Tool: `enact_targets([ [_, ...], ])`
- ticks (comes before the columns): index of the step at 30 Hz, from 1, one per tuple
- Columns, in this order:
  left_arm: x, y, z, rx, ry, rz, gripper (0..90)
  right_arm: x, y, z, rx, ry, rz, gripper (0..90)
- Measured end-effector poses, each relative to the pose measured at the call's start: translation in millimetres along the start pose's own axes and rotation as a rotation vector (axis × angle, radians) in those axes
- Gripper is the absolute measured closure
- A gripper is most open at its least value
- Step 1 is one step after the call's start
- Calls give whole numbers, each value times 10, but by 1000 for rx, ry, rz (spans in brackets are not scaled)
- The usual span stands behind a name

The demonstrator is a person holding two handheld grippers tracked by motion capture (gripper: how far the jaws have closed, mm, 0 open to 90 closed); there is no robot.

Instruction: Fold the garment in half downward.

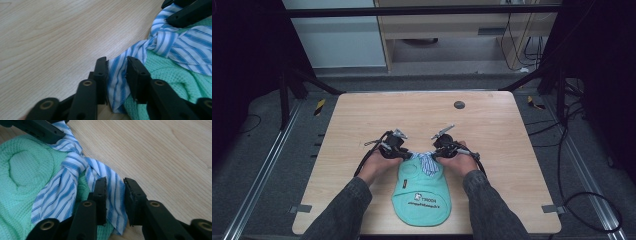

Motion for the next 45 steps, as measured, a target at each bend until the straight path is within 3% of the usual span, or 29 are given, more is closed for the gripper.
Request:
enact_targets([
  [5, -7, -7, -22, 12, -13, -28, 789, 2, 21, 5, -36, 7, 6, 799],
  [9, -10, -12, -14, 57, -1, -18, 839, -1, 39, 14, -67, 21, 1, 825],
  [16, -16, -28, 8, 88, 16, -4, 856, -4, 41, 18, -86, 27, -2, 830],
  [21, -76, -52, 34, 151, 19, 17, 861, -85, 53, 42, -127, 3, -11, 832],
  [35, -318, -63, 167, 176, -54, 34, 862, -386, 120, 137, -214, -70, -25, 832],
  [45, -425, -82, 233, 198, -83, 55, 862, -489, 152, 169, -255, -94, -34, 832],
])
Point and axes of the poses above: each handheld gripper's, and its own axes: x roughly forward along the jaws, z roughly out of its top, y roughly to its left, the point moved 5 cm from there along x, roughly forward along the jaws, and after that the axes turned 7 degrees about z, right-handed, at the moved point
